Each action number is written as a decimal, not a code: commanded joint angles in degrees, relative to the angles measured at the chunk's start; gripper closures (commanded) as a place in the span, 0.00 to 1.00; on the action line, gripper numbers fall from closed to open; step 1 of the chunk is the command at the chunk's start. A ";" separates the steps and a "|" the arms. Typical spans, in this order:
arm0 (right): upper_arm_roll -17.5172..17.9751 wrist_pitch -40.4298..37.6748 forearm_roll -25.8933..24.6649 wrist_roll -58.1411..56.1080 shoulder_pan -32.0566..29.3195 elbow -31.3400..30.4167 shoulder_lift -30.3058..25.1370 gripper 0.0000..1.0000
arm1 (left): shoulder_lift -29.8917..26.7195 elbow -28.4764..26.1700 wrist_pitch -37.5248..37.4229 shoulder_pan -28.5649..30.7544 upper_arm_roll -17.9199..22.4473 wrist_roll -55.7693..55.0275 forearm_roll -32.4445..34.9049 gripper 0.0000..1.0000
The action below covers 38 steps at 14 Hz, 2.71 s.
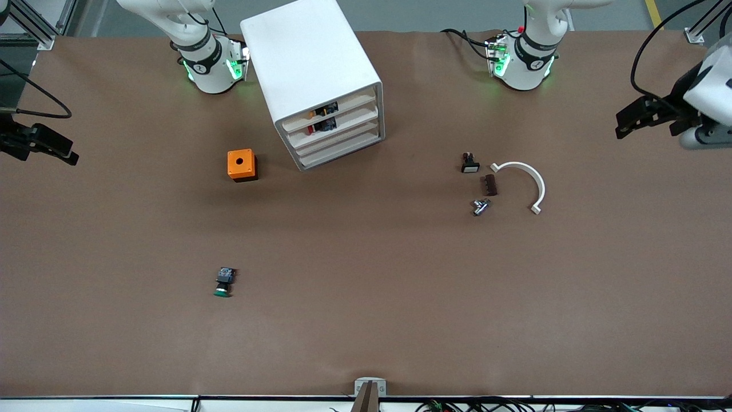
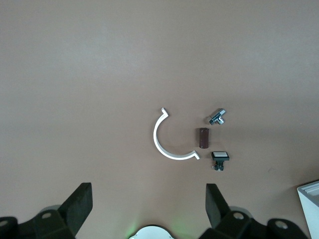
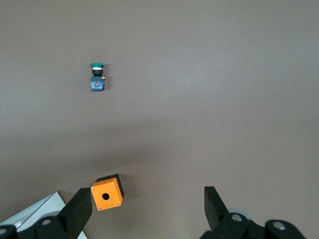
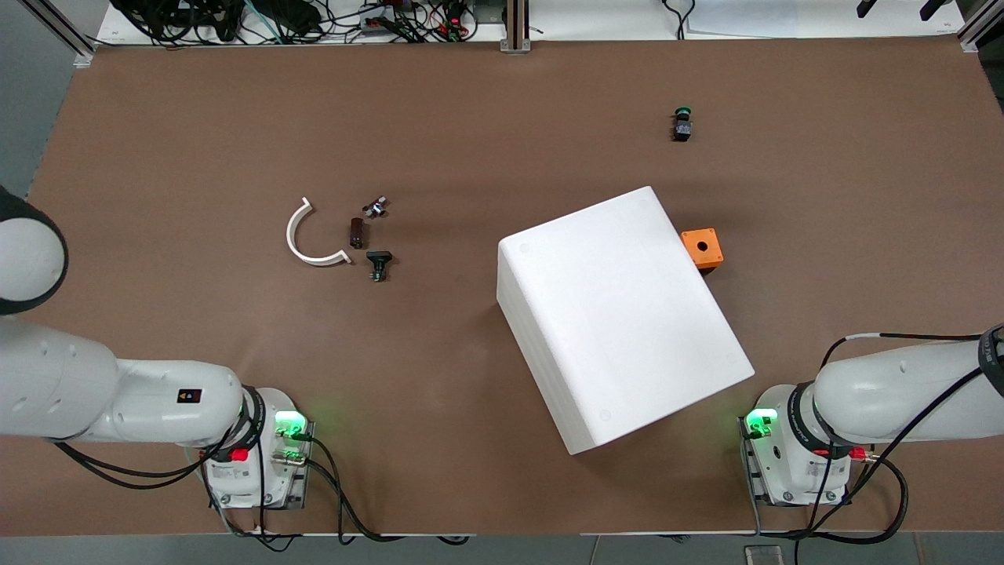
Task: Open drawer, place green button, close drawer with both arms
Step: 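Move the left gripper from rest toward the white cabinet, then reach the left gripper to the cabinet's lower drawer front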
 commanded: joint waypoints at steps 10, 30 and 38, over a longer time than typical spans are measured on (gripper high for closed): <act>-0.11 -0.99 0.71 -0.42 -0.11 -0.41 -0.65 0.00 | 20.44 3.88 9.40 -5.84 -2.92 -18.80 -1.23 0.00; -0.11 -2.13 0.79 -0.86 -0.20 -0.50 -0.65 0.00 | 40.84 10.04 14.77 -25.28 -3.01 -99.83 -21.26 0.00; -0.11 -2.48 0.71 -0.86 -0.20 -0.50 -0.65 0.00 | 46.90 8.63 14.41 -27.83 -3.01 -110.49 -46.02 0.02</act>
